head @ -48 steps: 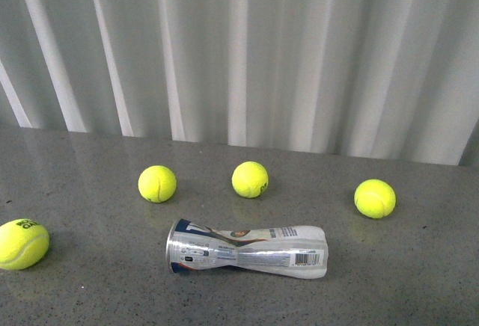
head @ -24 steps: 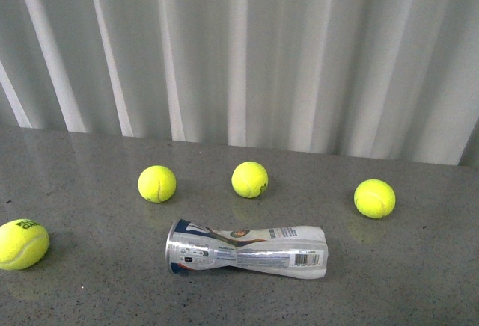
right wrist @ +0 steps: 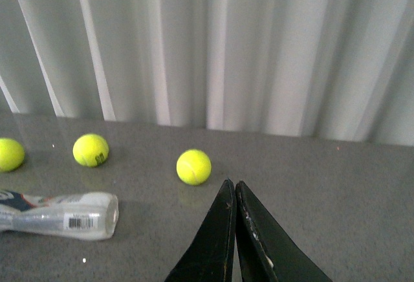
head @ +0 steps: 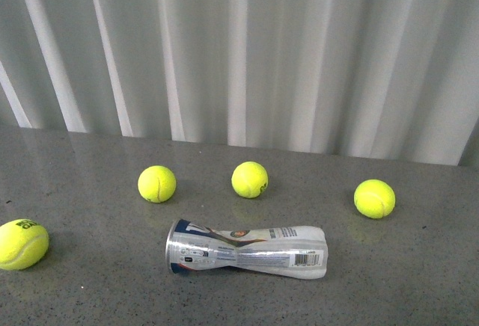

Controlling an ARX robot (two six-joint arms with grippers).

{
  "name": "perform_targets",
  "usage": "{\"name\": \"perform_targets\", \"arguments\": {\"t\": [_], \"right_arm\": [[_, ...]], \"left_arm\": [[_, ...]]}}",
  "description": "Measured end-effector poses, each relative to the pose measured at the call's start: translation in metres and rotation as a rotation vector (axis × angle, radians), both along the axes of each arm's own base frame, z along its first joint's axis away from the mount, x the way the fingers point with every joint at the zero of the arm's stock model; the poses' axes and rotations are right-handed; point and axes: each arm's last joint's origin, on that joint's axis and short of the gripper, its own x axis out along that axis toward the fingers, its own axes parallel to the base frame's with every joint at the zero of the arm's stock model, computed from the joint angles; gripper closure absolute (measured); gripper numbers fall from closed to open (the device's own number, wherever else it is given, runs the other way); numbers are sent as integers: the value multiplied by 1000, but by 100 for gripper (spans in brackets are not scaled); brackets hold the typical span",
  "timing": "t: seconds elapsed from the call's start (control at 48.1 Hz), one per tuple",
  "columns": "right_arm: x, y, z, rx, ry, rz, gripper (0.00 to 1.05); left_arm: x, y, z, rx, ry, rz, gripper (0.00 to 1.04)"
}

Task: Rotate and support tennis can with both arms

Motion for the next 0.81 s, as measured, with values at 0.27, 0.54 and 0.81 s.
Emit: {"name": "perform_targets", "arguments": {"t": [0.27,0.54,0.81], "right_arm": [[-8,0,-2,0,0,2,101],[-8,0,-2,0,0,2,59],[-8,0,-2,0,1,2,5]], "left_arm": [[0,0,0,0,-1,0,7],[0,0,0,0,-1,0,7],[0,0,0,0,-1,0,7]]}}
